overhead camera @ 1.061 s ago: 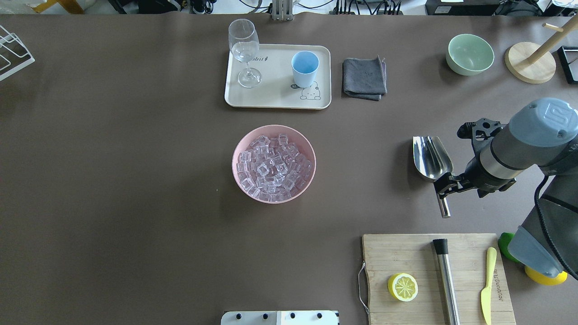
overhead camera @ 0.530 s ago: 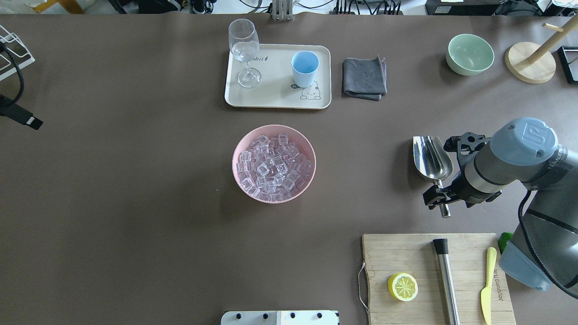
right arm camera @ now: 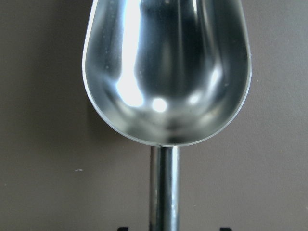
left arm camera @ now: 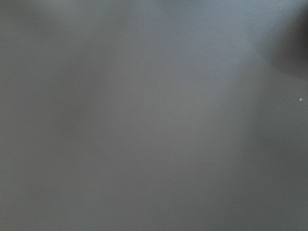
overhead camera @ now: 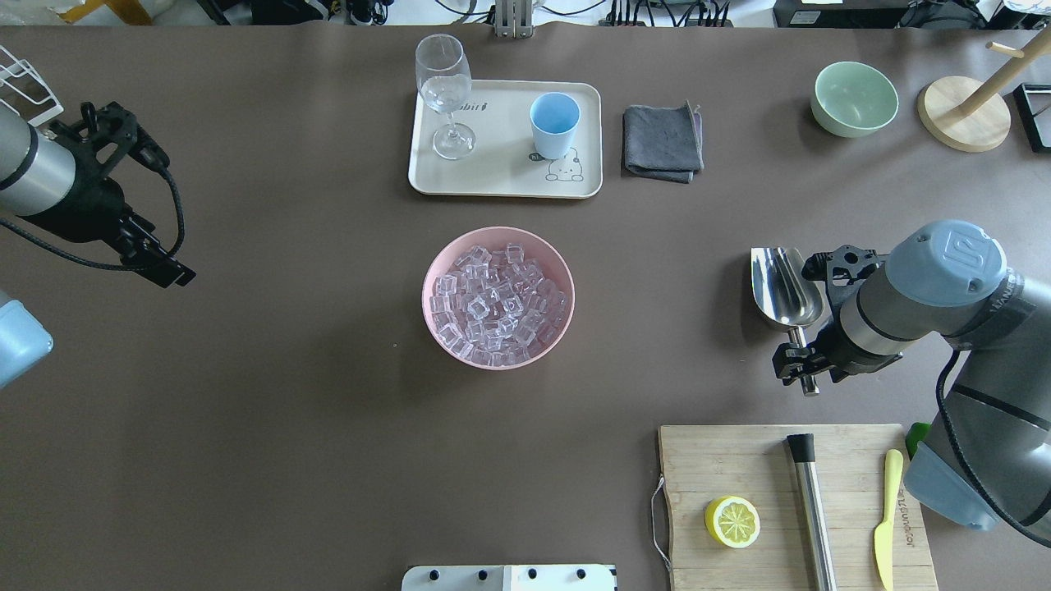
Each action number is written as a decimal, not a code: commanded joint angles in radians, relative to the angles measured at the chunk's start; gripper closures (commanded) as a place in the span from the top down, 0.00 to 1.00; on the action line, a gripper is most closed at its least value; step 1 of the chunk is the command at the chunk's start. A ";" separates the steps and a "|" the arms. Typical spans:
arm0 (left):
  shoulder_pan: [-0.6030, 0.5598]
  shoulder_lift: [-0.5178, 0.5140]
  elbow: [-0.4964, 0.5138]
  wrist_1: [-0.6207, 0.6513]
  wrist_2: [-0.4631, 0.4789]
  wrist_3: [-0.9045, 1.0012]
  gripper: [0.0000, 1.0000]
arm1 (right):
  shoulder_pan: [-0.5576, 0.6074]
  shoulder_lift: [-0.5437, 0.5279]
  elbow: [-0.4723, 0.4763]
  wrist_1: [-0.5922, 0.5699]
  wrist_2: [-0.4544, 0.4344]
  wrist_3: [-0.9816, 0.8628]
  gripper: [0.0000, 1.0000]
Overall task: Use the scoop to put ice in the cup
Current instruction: 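Lower the right gripper onto the silver scoop while the left arm reaches the bowl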
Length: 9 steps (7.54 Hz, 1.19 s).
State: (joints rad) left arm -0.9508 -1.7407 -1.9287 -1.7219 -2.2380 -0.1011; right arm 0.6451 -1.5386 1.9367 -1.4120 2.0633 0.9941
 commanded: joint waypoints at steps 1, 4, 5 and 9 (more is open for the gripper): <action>0.087 0.012 -0.012 -0.086 0.029 0.001 0.98 | -0.001 0.000 -0.007 0.015 0.000 0.006 0.68; 0.173 -0.043 -0.001 -0.105 0.092 0.004 0.98 | -0.001 0.006 -0.005 0.015 0.000 0.009 0.66; 0.252 -0.056 0.008 -0.113 0.145 0.004 0.98 | -0.001 0.008 -0.005 0.015 0.000 0.009 0.64; 0.328 -0.154 0.002 -0.081 0.256 0.011 0.98 | -0.001 0.014 -0.008 0.015 0.000 0.009 0.53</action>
State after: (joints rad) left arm -0.6531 -1.8654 -1.9285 -1.8086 -1.9758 -0.0927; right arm 0.6443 -1.5273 1.9301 -1.3974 2.0632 1.0032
